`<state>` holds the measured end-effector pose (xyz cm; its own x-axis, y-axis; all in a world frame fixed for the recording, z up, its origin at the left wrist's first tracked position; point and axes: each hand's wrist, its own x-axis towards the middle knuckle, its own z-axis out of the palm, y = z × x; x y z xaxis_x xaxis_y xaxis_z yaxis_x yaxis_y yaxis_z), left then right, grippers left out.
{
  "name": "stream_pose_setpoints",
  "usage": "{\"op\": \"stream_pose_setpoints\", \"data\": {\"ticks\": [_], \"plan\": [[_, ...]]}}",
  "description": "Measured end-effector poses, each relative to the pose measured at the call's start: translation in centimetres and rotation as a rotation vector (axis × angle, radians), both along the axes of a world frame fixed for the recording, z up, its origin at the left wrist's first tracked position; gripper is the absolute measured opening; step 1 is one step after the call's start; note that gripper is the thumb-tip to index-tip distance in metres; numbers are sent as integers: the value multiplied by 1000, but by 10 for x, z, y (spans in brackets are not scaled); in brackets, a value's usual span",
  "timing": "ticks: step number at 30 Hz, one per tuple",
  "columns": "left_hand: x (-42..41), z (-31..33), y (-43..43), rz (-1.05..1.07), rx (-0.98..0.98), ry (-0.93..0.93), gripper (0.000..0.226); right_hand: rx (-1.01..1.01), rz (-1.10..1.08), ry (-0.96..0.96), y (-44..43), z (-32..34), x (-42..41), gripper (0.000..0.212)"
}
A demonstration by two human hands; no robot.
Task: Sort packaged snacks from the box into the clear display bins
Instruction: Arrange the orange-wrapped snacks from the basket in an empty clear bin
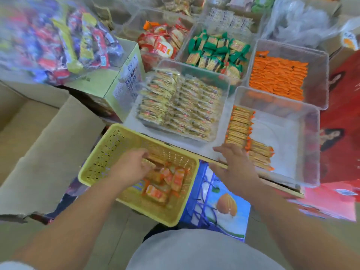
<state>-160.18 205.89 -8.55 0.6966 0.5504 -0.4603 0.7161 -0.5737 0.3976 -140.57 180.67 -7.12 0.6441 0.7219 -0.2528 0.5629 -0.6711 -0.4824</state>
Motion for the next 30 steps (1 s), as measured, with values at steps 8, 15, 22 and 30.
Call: {"op": "stream_pose_setpoints", "data": {"ticks": [8, 15, 22, 30], "plan": [[12, -48, 28, -340, 87, 290, 95, -105, 8, 375, 35, -10, -101, 65], [21, -75, 24, -326, 71, 378, 115, -129, -77, 322, 35, -18, -112, 60], [21, -76, 25, -124, -15, 514, 93, -171, -100, 247, 35, -23, -114, 60], [15, -95, 12, 13, -488, 425, 44, -189, -117, 240, 38, -28, -112, 62]]}}
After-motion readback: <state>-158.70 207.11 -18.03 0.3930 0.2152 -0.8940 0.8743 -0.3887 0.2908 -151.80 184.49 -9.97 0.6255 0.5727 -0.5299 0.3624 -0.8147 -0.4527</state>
